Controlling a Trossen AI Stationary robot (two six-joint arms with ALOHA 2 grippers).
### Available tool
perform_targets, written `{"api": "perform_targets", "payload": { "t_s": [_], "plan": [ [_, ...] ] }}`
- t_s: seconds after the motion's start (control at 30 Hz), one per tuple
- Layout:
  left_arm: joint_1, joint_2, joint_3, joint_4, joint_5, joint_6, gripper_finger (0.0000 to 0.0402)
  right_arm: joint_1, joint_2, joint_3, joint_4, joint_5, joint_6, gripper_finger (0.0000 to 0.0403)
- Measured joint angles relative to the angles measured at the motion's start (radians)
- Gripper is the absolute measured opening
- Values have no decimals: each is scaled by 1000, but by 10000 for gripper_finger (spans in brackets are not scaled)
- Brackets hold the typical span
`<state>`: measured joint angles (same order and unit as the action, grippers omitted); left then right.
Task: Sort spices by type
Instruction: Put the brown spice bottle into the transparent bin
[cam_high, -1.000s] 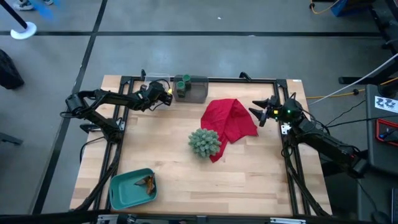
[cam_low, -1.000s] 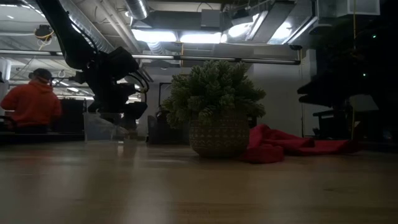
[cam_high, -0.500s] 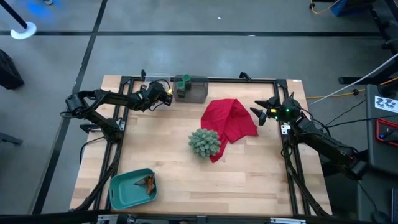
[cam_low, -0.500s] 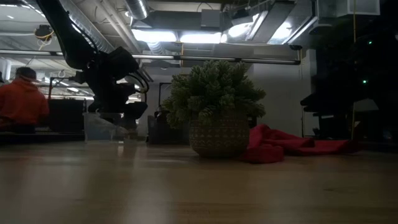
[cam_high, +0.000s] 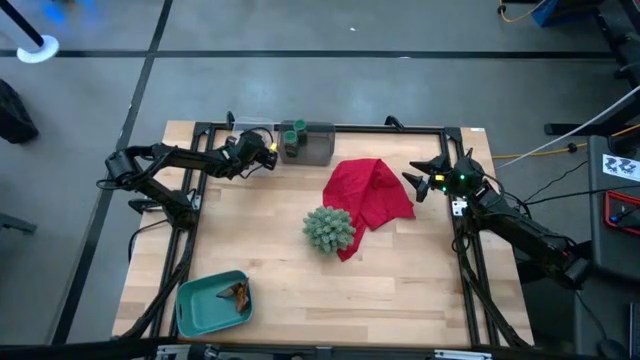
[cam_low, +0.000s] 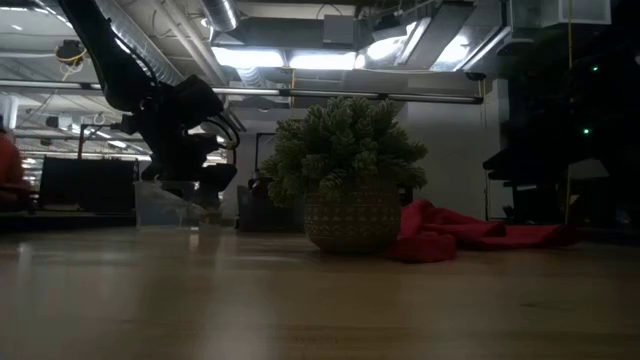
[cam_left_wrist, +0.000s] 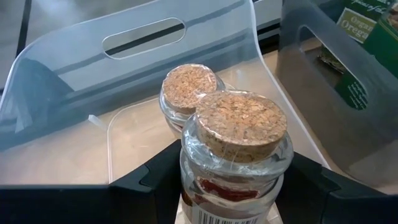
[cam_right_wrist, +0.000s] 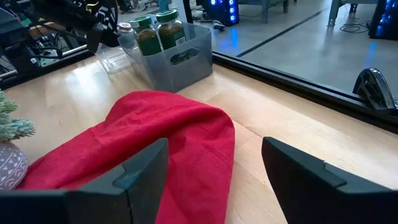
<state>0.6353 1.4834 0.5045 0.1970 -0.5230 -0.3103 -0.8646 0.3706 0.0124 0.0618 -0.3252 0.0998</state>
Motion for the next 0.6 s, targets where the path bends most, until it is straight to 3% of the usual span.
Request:
{"api": "perform_targets", "payload": {
  "t_s": [0.4,0.6],
  "plan": [
    [1,0,0,23,-1,51,196,0,0,0,-2,0,0,257],
    [-1,0,-1,49,-2,3,196,0,0,0,-2,0,0,257]
  ]
}}
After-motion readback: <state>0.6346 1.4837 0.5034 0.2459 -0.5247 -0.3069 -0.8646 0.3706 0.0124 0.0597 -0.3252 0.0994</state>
